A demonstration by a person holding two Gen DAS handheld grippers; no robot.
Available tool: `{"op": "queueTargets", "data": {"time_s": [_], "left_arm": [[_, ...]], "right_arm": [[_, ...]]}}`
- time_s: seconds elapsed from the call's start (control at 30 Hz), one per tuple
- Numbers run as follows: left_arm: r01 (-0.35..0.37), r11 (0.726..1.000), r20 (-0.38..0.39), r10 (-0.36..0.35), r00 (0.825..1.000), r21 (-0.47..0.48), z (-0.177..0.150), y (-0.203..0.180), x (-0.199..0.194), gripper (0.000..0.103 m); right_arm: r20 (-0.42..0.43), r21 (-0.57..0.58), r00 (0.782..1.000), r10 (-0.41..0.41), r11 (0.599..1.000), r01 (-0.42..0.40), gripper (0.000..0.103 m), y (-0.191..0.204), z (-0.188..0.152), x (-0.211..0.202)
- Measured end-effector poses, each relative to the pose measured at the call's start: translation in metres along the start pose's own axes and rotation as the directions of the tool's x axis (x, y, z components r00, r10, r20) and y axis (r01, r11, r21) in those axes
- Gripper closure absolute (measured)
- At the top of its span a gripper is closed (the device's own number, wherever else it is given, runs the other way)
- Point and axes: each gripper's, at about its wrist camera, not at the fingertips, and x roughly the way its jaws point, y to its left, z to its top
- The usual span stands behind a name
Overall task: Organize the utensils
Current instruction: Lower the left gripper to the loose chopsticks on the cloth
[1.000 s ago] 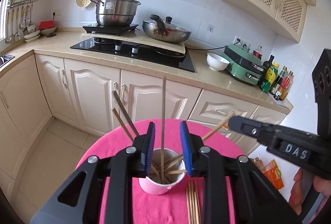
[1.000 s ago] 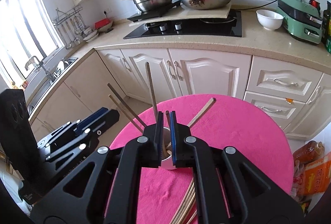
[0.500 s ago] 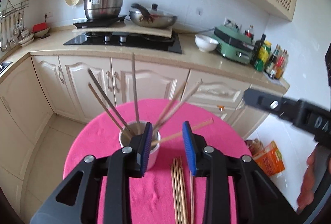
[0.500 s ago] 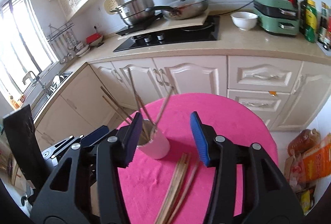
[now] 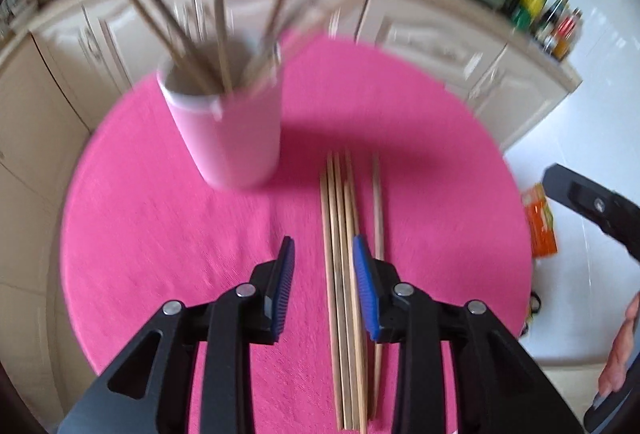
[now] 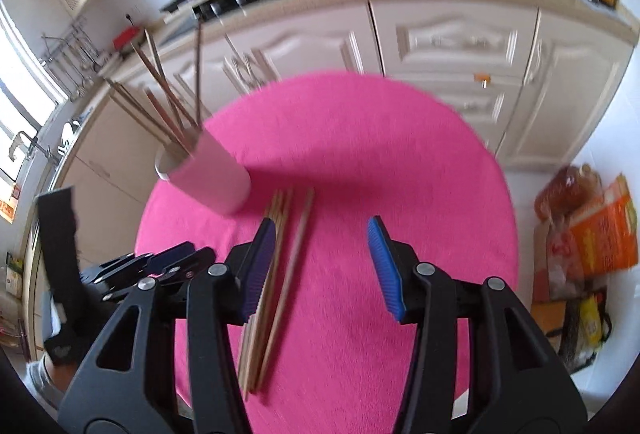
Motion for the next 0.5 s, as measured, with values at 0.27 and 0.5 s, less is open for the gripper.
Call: {"op": "queueTargets", "data": {"time_s": [0.27,0.5], "left_arm": [[-0.045,0.999,-0.129,0.047,0.991,0.018,-0.010,0.003,0.054,0.073],[-0.059,0.997,-0.138,0.067,0.988,0.057,-0.001,-0.007,0.068,0.073]], "right_arm": [[-0.084,0.017,0.996,0.014,1.000,-0.012,0.055,-0.007,-0.019,0.029],[-0.113,0.028,0.994,0.016,1.000,-0.013,0.055,-0.010,-0.021,0.040]]}}
